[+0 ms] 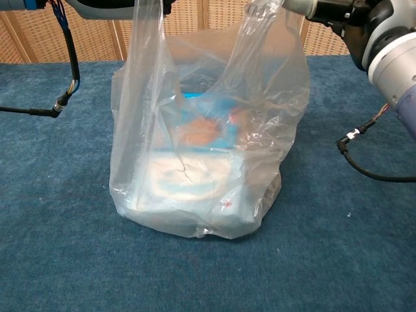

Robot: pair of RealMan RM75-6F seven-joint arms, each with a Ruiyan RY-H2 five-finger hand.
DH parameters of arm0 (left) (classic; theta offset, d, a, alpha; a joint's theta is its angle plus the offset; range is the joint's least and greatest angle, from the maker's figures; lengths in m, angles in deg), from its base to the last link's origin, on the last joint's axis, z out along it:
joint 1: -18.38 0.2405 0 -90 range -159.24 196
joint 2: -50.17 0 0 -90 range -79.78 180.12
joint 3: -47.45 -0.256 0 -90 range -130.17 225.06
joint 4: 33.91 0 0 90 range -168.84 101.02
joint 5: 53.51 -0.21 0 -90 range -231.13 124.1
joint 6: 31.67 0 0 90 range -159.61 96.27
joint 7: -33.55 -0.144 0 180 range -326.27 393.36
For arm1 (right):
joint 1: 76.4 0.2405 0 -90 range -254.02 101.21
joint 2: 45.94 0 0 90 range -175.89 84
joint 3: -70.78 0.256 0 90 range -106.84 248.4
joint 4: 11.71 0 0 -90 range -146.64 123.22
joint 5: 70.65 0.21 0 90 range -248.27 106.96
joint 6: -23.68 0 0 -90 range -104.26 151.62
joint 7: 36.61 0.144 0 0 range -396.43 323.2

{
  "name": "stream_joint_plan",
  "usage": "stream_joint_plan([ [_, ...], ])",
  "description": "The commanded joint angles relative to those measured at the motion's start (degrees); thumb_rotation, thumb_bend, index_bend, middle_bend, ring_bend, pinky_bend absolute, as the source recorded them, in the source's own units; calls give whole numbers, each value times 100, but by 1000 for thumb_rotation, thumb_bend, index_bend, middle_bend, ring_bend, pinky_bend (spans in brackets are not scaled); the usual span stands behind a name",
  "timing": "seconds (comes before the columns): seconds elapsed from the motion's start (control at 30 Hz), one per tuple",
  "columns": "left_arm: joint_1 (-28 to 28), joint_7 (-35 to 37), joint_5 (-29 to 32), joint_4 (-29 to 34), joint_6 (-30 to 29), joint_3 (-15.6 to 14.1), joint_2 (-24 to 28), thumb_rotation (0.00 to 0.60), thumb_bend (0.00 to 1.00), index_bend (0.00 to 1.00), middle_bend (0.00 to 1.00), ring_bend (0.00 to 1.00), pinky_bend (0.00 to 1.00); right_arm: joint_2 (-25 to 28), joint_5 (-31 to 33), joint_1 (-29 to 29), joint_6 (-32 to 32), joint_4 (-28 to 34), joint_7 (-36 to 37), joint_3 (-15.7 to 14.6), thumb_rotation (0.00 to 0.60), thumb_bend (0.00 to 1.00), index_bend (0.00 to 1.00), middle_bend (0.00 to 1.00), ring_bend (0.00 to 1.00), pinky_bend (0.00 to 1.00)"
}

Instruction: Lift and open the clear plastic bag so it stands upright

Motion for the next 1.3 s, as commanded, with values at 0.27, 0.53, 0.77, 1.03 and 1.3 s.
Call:
stream_joint_plan([
  [0.27,153,0,36,167,79,256,49,0,178,470,613,799,868,418,385,-195,-20,370,132,496,554,72,272,270,150,106],
  [0.53,149,-33,23,294,68,370,59,0,178,469,613,800,868,850,351,-357,-95,745,162,681,559,69,271,270,146,105],
  [0.77,106,-27,-30,337,-80,293,104,0,178,469,613,799,868,1200,402,-458,-91,999,118,795,555,66,268,268,140,102],
  [1.03,34,-90,-181,320,-190,201,170,0,178,469,613,772,758,1584,521,-596,-20,1239,155,850,557,63,265,262,137,99],
  [1.3,-50,-518,-573,159,-4,200,236,0,179,469,613,670,622,1840,614,-617,65,1280,225,889,556,63,264,260,135,97],
])
